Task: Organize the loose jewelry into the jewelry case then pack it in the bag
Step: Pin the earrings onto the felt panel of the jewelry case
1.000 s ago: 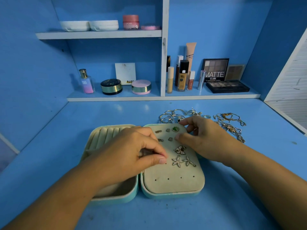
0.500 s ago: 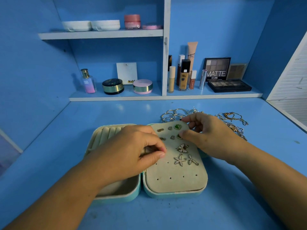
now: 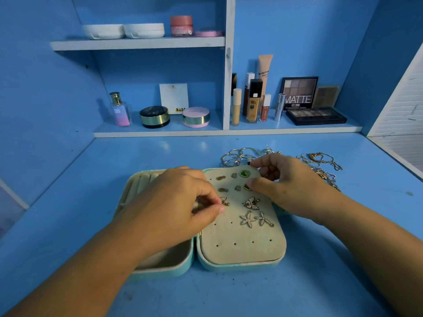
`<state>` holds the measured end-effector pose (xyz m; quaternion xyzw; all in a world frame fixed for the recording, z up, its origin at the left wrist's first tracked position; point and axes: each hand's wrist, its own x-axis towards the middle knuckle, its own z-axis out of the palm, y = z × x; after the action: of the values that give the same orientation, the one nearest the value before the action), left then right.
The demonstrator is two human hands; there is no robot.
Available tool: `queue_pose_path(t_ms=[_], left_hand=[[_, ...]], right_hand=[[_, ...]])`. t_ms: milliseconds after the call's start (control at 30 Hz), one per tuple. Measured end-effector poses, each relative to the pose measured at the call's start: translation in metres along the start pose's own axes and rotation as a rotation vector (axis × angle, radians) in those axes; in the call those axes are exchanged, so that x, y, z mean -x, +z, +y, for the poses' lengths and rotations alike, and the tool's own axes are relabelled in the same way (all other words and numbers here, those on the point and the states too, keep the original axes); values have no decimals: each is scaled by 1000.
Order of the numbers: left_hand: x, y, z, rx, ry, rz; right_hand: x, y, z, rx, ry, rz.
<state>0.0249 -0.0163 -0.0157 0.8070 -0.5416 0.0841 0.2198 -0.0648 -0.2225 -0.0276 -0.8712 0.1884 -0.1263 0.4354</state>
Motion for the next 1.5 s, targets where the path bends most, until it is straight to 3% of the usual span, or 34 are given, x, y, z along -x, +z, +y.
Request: queue_pose_path(t_ms=[233, 500, 833, 1000, 1500], left_hand=[[2, -4, 1, -57, 35, -36], [2, -9, -7, 81, 9, -133], [2, -14, -6, 54, -13, -196], [0, -10, -1, -43, 16, -162], [-3, -3, 0, -2, 222, -1]], right_hand=[[0, 0, -1, -77, 9, 19], [0, 0, -2, -103, 4, 20], [0, -1, 0, -118, 38, -10], [0, -1, -2, -215, 55, -8], [2, -2, -6, -284, 40, 7]])
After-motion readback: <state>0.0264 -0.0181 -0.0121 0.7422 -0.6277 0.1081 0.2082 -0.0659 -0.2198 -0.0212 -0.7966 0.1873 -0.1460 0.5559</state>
